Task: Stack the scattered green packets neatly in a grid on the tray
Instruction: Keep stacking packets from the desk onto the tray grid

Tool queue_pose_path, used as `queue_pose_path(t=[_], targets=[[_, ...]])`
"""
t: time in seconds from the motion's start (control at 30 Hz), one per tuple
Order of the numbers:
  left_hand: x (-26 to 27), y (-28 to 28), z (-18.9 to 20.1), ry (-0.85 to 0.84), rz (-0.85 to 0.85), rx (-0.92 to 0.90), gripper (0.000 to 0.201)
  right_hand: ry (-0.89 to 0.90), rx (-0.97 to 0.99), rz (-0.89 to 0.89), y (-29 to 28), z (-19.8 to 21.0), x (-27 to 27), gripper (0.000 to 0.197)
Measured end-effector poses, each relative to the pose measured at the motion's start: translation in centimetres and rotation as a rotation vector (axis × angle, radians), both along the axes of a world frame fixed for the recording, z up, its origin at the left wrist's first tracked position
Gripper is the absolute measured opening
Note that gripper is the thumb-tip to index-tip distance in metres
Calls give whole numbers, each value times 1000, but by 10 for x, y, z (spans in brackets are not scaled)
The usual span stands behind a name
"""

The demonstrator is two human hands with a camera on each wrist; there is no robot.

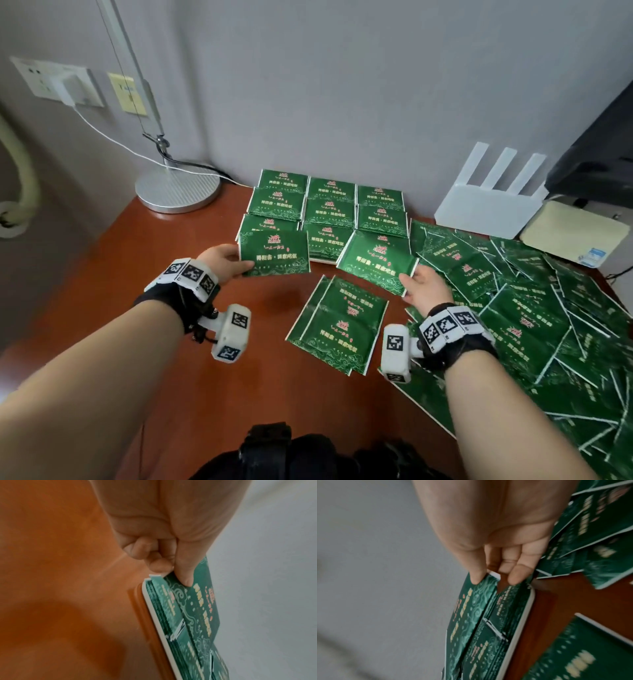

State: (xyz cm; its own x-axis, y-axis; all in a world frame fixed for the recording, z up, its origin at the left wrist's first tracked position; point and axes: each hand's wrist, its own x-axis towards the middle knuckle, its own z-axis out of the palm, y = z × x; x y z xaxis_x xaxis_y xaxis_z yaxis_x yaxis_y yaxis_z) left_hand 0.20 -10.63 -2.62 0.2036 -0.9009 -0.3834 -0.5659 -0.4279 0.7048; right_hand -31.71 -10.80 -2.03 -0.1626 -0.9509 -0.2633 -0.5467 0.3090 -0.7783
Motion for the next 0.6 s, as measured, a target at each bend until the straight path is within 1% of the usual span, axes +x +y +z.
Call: queue_pose_path(t=[0.1, 0.13, 0.2, 0.23, 0.33, 0.37, 0.4, 0.5, 0.53, 0.6], targets=[[19, -30, 8, -20, 31, -20, 26, -88, 5, -28, -28, 10, 14, 32], [23, -39, 10, -26, 36, -29, 26, -87, 11, -21, -38, 11, 19, 33], [30, -57, 11, -46, 27, -29, 27, -24, 25, 25, -57, 11, 30, 31], [33, -65, 10, -60, 17, -14, 27, 5, 34, 47, -66, 10, 35, 33], [40, -90, 2, -65, -13, 38, 30, 51, 60, 33, -92, 1, 51, 50], [43, -98, -3, -61, -20, 56, 31, 64, 47, 14, -100, -3, 55, 52], [44, -105, -8, -59, -26, 69, 32, 90, 29, 9, -106, -8, 60, 49], [48, -119, -23, -36, -31, 102, 30, 273, 23, 123, -118, -25, 67, 24], [49, -123, -28, -29, -30, 102, 29, 326, 31, 145, -121, -29, 68, 19], [52, -128, -35, -22, -18, 98, 25, 369, 45, 158, -126, -38, 69, 19]])
